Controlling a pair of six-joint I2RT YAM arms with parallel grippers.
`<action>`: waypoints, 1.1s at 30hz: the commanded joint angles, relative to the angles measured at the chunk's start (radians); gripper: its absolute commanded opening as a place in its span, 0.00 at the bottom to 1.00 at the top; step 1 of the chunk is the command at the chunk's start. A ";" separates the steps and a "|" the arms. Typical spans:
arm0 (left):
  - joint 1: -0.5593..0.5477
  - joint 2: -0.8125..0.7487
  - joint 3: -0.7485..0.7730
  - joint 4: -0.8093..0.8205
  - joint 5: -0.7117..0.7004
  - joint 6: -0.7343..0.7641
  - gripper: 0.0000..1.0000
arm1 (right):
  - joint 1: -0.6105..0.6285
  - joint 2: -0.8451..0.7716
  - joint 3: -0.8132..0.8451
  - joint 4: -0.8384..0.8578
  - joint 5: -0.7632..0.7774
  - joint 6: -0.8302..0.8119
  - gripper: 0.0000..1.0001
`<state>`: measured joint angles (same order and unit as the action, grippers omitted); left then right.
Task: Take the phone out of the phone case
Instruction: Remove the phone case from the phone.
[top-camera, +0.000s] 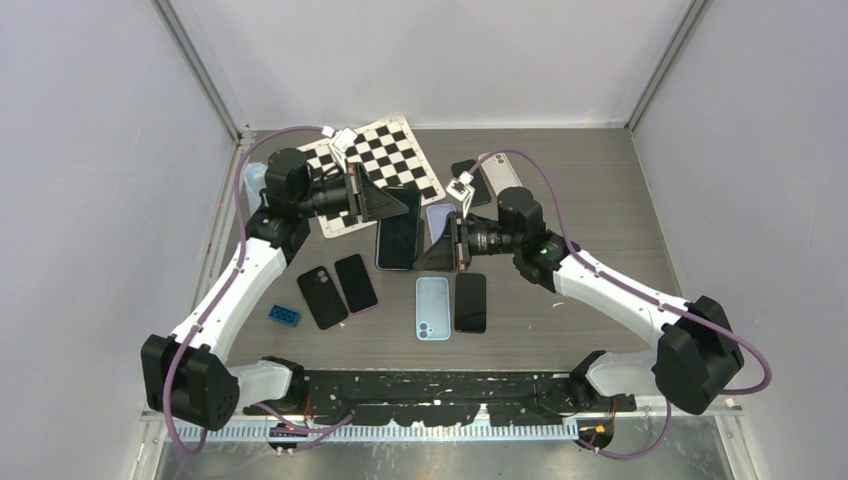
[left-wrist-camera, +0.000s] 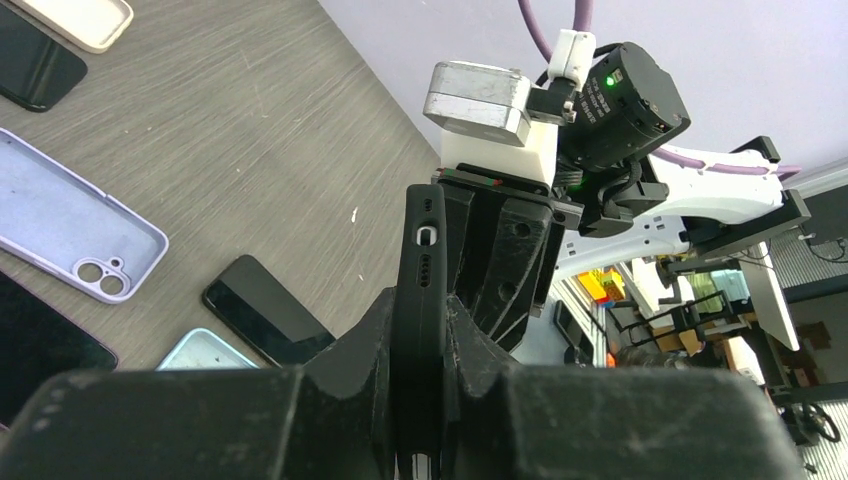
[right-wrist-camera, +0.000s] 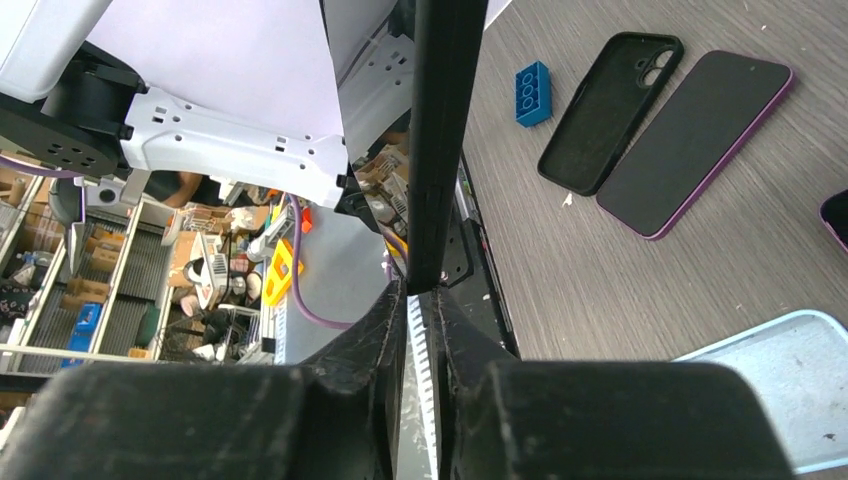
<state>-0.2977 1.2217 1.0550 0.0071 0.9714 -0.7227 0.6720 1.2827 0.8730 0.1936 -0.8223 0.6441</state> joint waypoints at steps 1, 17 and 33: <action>0.002 -0.035 0.021 0.053 0.032 0.004 0.00 | 0.001 0.022 0.031 0.125 -0.022 -0.017 0.16; 0.002 -0.027 0.026 0.057 0.028 -0.025 0.00 | 0.005 0.109 0.065 0.178 -0.031 0.000 0.24; 0.005 0.162 0.048 0.143 -0.073 -0.484 0.00 | 0.141 0.059 0.176 0.041 0.158 -0.250 0.14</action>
<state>-0.2733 1.3544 1.0752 0.0814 0.9710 -0.9405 0.7292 1.3998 0.9901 0.1715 -0.7719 0.5682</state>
